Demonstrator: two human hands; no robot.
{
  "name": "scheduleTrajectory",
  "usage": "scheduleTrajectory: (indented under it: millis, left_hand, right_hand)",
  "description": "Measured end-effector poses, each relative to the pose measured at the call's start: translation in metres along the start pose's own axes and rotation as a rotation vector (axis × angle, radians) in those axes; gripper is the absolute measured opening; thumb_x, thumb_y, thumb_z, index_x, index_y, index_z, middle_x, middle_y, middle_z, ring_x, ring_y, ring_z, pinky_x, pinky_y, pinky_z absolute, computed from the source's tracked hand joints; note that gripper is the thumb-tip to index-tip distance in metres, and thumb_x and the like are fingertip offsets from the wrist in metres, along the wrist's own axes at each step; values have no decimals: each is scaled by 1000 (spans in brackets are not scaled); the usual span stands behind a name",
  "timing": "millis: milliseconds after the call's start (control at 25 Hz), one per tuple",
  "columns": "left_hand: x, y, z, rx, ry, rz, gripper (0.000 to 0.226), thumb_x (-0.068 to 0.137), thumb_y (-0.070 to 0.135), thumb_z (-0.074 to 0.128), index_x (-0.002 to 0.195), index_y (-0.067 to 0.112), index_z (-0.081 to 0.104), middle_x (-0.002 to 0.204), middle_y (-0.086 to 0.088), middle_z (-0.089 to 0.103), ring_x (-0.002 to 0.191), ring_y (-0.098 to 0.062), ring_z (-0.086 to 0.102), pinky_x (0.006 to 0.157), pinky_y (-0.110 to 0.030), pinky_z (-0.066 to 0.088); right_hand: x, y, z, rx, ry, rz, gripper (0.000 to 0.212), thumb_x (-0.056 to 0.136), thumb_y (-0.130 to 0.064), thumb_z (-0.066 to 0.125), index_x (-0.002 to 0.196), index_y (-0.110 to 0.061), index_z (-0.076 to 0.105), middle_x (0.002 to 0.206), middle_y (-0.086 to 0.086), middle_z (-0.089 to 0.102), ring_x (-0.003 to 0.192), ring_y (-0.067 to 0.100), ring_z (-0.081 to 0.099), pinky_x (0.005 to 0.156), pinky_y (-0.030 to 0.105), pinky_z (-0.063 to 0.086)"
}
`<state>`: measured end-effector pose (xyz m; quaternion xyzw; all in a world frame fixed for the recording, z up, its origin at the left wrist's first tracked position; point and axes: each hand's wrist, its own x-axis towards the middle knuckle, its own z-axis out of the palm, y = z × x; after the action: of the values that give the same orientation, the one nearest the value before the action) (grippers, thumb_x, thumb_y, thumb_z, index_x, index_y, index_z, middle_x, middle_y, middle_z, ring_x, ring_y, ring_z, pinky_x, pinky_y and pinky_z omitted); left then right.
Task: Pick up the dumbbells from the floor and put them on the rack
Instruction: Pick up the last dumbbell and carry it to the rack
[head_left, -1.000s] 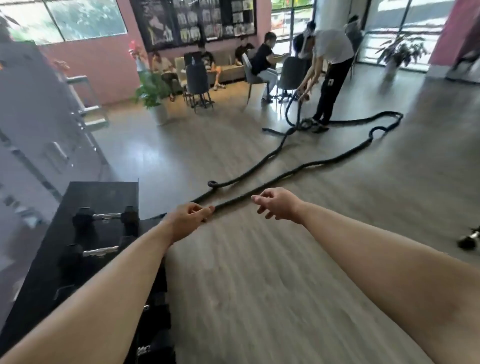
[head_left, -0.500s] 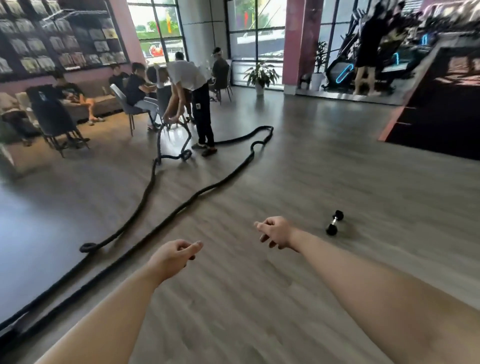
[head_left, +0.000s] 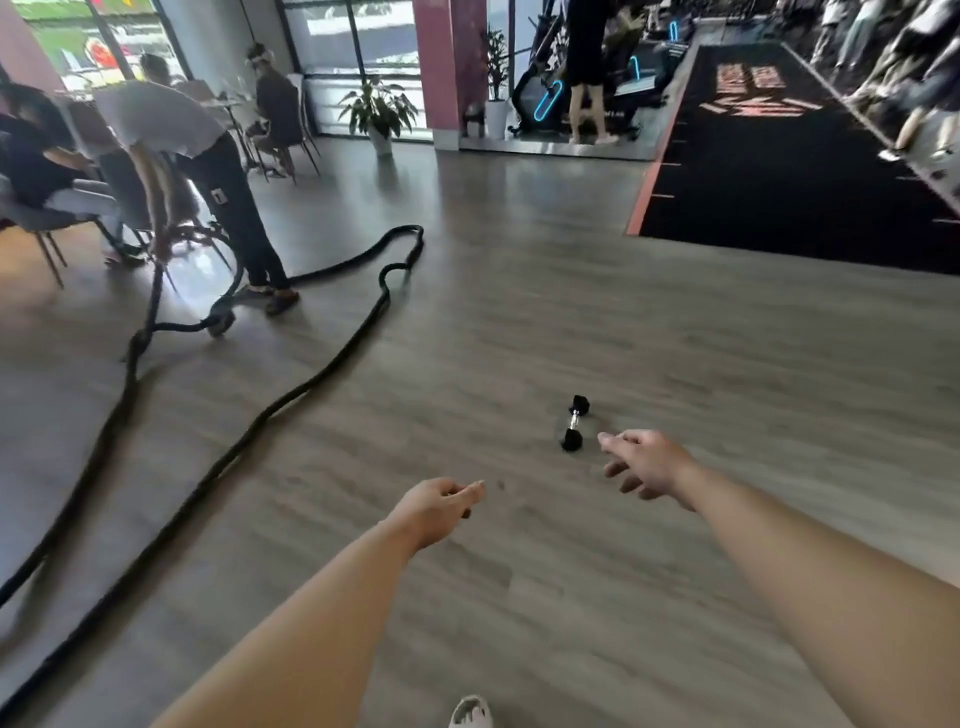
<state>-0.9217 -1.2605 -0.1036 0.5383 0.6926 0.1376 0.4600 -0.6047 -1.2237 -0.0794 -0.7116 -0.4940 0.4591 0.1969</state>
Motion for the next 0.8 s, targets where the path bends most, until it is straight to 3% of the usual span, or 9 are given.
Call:
scheduleTrajectory:
  millis: [240,480,640,800]
  left_hand:
    - [146,82,13,-64,-121,-26,63,80,82,52,99,27,75,99,7,78,88,-16,71,74,-32,51]
    - [254,161,72,-115,-177,-83,59,90,71,56,116,19,72,105,4,76,77,-16,63,62,-26,45]
    - [334,211,114,-176,-113,-197,57,89,74,55,113,24,69,106,4,76,86,-21,68,75,-32,49]
    - [397,262,155,-279,-78,-294,60,85,77,56,115,26,69,106,6,77,102,-26,73,84,-37,51]
  right_hand:
    - [101,-6,-60,57,130,118,35,100,-53,60,104,-19,70,98,5,78,68,22,65,60,28,43]
    - [217,1,-122,-17,72,118,33,100,-51,61,98,-19,69,96,3,79,68,21,66,59,28,42]
    - [322,11,-197,-20,57,96,31,101,-49,60,93,-20,67,99,5,79,70,22,65,56,25,40]
    - [414,30,-258,-102,-63,141,36,97,-57,61,98,-22,68,94,-1,77,68,18,65,57,25,41]
